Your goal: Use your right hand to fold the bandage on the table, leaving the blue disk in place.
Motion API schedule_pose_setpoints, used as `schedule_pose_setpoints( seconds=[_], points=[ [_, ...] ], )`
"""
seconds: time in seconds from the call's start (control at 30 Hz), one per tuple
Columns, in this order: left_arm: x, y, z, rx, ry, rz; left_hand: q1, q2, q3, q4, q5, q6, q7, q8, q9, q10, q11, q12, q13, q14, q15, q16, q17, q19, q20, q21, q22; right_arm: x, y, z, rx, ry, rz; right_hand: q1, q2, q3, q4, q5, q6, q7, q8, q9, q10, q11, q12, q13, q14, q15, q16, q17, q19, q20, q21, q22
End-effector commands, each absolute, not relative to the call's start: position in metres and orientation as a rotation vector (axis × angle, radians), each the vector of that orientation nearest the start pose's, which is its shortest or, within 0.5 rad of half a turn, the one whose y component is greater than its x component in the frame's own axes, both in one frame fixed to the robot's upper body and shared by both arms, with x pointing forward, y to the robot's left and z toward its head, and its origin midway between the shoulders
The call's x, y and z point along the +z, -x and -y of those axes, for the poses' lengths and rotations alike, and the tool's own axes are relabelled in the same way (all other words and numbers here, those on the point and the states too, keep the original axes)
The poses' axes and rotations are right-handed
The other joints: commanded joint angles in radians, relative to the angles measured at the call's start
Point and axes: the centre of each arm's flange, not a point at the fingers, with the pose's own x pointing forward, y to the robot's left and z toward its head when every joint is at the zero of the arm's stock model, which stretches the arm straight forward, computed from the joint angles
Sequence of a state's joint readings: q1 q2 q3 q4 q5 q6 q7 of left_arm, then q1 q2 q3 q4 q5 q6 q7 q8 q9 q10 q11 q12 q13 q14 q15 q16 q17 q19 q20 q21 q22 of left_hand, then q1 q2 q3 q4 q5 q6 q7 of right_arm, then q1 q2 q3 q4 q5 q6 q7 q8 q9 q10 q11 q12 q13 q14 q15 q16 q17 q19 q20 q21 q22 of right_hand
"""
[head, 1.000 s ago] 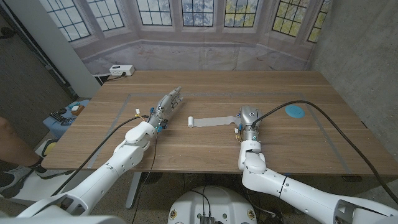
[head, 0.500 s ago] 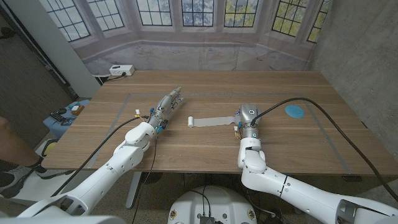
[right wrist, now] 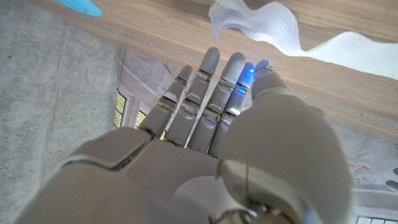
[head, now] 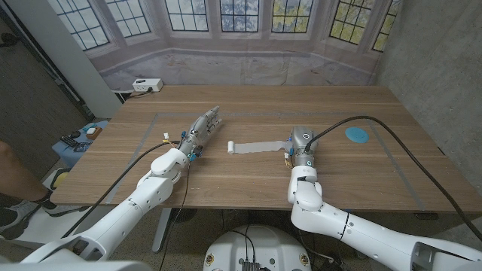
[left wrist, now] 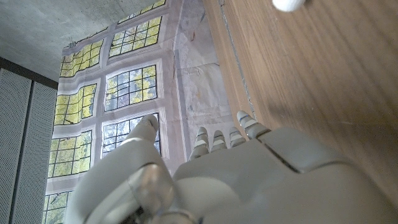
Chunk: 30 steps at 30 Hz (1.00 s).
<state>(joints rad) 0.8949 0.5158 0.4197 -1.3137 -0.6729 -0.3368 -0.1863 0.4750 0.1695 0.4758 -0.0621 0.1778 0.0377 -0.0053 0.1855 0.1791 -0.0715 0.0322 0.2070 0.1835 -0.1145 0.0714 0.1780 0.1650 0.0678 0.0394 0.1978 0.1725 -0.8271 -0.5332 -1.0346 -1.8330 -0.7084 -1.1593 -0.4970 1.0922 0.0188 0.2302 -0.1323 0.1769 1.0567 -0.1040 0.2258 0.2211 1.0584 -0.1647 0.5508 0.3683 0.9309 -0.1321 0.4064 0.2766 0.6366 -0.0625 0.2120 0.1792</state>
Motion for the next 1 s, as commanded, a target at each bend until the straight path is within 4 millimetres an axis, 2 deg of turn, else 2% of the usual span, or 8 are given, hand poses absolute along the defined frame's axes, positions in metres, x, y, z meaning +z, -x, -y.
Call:
schedule_pose_setpoints(
  seconds=[0.03, 0.53, 1.0],
  points=[
    [-0.065, -0.641, -0.255, -0.404, 0.009, 0.569, 0.002, 0.008, 0.005, -0.006, 0.004, 0.009, 0.005, 0.001, 0.003, 0.001, 0.002, -0.001, 0.004, 0.002, 0.004, -0.002, 0.002, -0.002, 0.000, -0.002, 0.003, -0.107, -0.549, 0.144, -0.575, 1.410, 0.309, -0.015, -0.003, -0.010, 0.002, 0.002, -0.011, 0.002, -0.004, 0.002, -0.014, -0.001, -0.010, -0.004, -0.014, -0.095, -0.006, 0.004, -0.006, -0.053, -0.004, 0.002],
    [-0.064, -0.640, -0.254, -0.407, 0.007, 0.568, 0.001, 0.008, 0.006, -0.007, 0.004, 0.009, 0.005, 0.001, 0.003, 0.001, 0.000, -0.002, 0.004, 0.003, 0.003, -0.001, 0.002, -0.003, 0.001, -0.002, 0.003, -0.110, -0.557, 0.152, -0.545, 1.437, 0.263, -0.031, -0.003, -0.029, 0.003, 0.006, -0.057, 0.008, -0.020, 0.003, -0.052, 0.011, -0.033, -0.014, -0.053, -0.094, -0.017, 0.009, -0.021, -0.046, -0.007, 0.002],
    [-0.063, -0.641, -0.251, -0.418, 0.002, 0.567, 0.001, 0.008, 0.006, -0.008, 0.004, 0.009, 0.004, 0.001, 0.003, 0.003, 0.000, -0.001, 0.004, 0.004, 0.003, -0.001, 0.002, -0.002, 0.002, -0.002, 0.003, -0.110, -0.560, 0.158, -0.526, 1.446, 0.249, -0.039, -0.001, -0.041, 0.004, 0.007, -0.071, 0.010, -0.023, 0.002, -0.069, 0.011, -0.040, -0.012, -0.070, -0.092, -0.018, 0.016, -0.028, -0.043, -0.008, 0.002]
  ],
)
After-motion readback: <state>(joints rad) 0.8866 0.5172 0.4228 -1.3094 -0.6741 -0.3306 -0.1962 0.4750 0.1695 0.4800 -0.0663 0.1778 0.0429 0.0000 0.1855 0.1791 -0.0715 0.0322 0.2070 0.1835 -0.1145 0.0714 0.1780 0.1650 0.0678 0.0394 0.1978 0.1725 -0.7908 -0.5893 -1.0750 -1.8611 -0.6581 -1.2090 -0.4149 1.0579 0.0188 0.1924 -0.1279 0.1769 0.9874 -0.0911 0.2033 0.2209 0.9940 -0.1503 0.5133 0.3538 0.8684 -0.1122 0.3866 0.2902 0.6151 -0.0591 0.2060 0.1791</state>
